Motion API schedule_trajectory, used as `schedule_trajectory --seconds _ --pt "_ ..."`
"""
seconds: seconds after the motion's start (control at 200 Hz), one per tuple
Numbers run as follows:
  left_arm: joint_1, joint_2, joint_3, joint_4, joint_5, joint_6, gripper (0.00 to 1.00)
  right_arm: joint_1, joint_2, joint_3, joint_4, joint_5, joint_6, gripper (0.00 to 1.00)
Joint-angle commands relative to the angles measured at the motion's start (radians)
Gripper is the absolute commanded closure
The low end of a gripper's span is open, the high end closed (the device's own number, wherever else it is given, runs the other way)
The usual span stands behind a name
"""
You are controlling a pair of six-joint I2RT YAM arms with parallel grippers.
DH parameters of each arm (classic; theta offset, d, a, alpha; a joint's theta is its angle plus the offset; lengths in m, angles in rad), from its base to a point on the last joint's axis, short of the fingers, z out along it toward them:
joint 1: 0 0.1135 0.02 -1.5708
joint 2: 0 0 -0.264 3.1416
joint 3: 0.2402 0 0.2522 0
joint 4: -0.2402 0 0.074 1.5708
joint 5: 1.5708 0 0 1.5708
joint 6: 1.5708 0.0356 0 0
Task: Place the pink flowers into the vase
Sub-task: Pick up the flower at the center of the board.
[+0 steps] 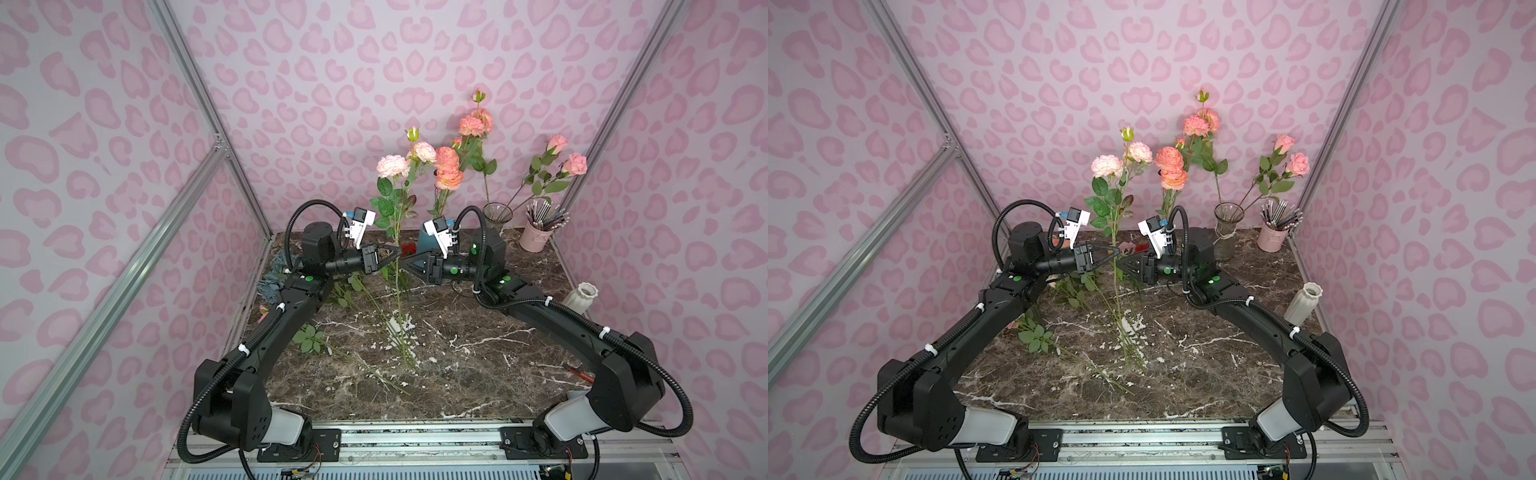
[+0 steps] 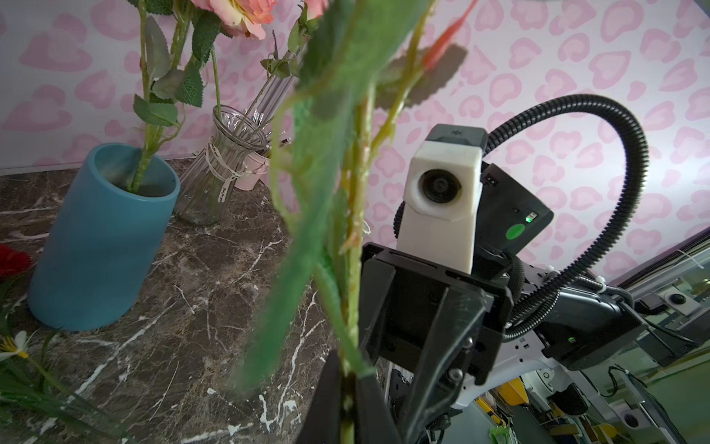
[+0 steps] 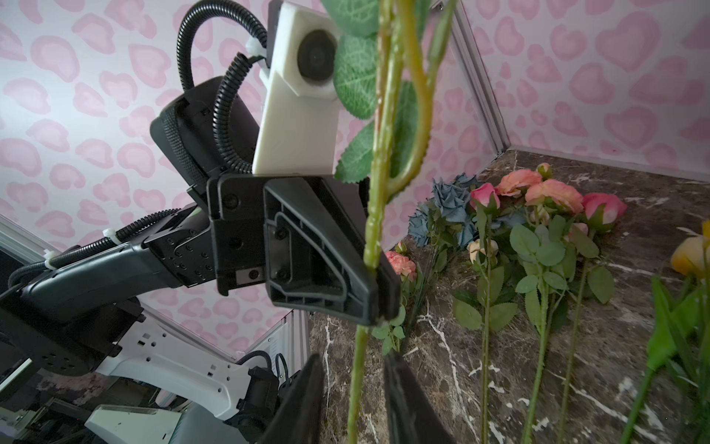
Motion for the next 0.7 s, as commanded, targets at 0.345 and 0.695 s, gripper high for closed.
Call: schedule_trajectory --seconds 0.345,0.695 --pt "-0.006 0.001 0.001 0.065 0.020 0.001 0.96 0.008 0.051 0.037 0.074 -0.027 0.012 0.69" --pt "-0.009 -0.006 0.003 0.045 0.017 0.016 0.96 0.015 0.078 0.040 0.099 -0.047 0.023 0.87"
